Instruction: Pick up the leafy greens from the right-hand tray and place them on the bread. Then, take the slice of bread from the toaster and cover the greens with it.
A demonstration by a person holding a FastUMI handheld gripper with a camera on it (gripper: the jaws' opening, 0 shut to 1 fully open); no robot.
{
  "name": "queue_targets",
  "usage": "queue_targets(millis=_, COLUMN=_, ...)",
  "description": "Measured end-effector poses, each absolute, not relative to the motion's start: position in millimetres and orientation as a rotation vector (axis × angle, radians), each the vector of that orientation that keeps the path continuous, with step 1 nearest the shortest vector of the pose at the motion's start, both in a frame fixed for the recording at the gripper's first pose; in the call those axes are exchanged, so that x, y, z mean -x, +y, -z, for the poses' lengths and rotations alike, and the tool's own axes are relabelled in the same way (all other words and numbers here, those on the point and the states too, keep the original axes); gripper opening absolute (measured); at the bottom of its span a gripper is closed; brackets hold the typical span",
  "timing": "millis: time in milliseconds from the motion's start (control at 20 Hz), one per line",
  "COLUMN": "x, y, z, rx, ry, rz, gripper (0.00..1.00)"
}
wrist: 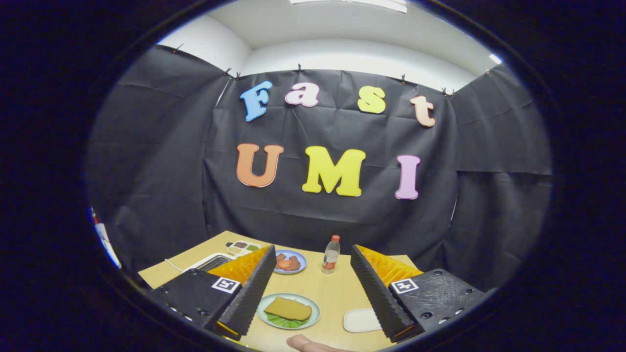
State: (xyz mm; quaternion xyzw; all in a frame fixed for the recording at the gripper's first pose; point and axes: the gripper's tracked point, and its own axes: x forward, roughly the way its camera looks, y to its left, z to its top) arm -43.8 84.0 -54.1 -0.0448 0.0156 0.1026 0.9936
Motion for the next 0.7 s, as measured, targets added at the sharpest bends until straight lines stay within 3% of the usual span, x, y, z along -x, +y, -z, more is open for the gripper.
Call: queue_targets(millis=700, x=51.7, y=67.4, z=65.5, rx=0.123, ry=0.057, rz=-0.153, gripper=0.96)
